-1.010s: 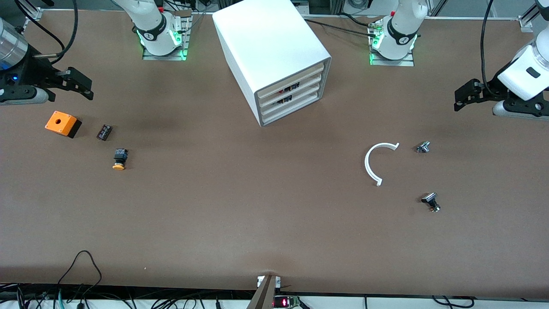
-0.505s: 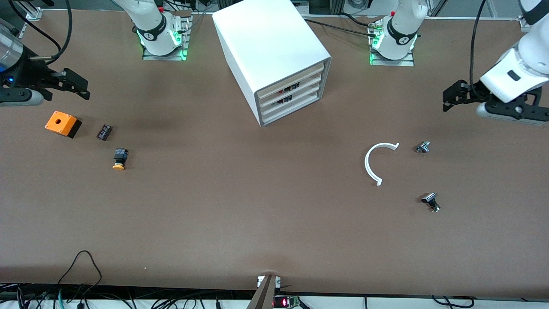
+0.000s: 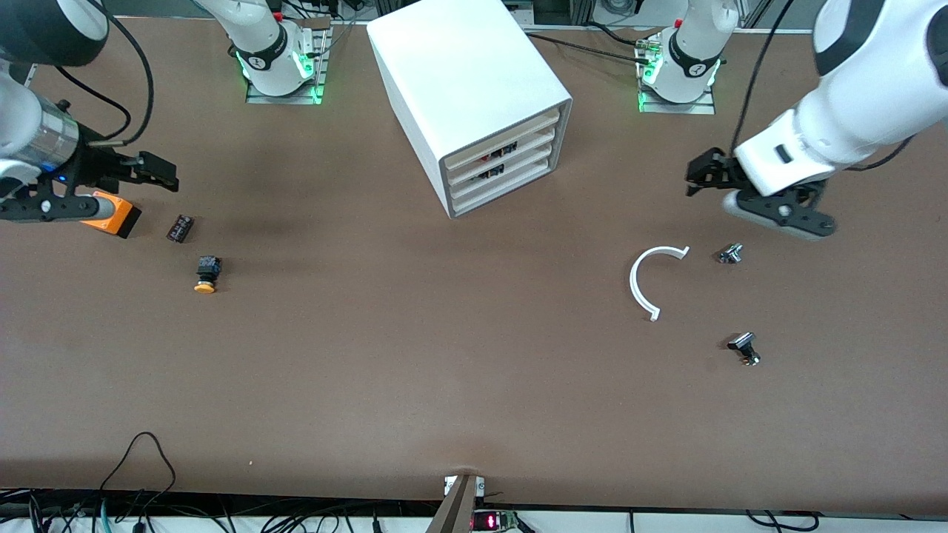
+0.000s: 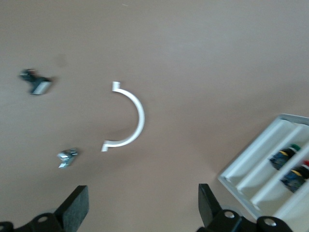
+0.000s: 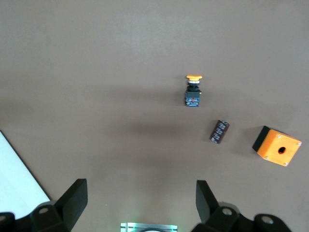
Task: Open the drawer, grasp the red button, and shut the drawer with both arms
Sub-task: 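Reach the left gripper to the drawer handle while the right gripper advances, then pull the drawer open with the left gripper while the right gripper approaches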
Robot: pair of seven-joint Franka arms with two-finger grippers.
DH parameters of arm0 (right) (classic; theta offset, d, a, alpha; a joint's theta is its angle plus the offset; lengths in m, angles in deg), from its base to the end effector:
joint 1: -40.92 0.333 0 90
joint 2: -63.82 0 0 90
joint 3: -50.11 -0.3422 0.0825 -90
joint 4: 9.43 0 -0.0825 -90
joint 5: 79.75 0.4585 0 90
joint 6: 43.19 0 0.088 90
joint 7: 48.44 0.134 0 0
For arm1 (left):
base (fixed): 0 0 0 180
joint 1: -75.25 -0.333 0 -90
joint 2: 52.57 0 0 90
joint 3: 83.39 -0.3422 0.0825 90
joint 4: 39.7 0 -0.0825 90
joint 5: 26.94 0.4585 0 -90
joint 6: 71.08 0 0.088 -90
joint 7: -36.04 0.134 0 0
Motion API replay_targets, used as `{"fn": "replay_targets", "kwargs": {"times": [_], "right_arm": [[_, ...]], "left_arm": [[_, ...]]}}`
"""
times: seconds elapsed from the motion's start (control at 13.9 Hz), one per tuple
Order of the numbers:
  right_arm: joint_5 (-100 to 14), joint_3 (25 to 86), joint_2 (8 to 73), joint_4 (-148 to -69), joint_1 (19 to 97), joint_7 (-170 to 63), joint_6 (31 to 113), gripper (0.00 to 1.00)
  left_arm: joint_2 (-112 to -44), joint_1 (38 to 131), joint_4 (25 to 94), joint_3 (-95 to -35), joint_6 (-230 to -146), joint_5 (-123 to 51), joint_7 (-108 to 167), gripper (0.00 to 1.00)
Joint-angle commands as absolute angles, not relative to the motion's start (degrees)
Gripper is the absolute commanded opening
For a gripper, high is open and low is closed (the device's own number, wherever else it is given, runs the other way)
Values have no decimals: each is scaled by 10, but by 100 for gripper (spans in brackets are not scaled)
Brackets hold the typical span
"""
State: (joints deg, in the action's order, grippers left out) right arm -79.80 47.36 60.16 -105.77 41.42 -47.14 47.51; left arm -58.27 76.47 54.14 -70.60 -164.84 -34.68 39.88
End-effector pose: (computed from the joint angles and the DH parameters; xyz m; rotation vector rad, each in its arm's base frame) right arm 0.6342 0.0352 0.5245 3.1266 0.0536 -0.2542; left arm 0.6332 -0.1705 0.5316 2.9573 -0.4409 -0.1677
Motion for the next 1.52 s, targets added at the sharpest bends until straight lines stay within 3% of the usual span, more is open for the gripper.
{"fn": "replay_targets", "kwargs": {"times": [0.0, 0.14, 0.43, 0.72, 1.08, 1.44], "right_arm": [[-776, 469, 571, -1050, 416, -420, 489, 99], [-775, 468, 549, -1047, 434, -356, 489, 99], [-775, 468, 506, -1041, 467, -278, 494, 99], [-775, 468, 469, -1017, 506, -185, 500, 99], [-775, 468, 422, -965, 567, -42, 500, 99], [-750, 468, 380, -900, 623, 84, 500, 99]], "left_arm": [[-636, 764, 517, -666, -1633, -379, 409, 100], [-670, 763, 523, -632, -1627, -421, 411, 100], [-743, 759, 535, -618, -1651, -551, 522, 100], [-749, 748, 679, -618, -1760, -761, 707, 99], [-753, 747, 802, -618, -1765, -890, 839, 92], [-760, 746, 850, -618, -1756, -902, 923, 86]]}}
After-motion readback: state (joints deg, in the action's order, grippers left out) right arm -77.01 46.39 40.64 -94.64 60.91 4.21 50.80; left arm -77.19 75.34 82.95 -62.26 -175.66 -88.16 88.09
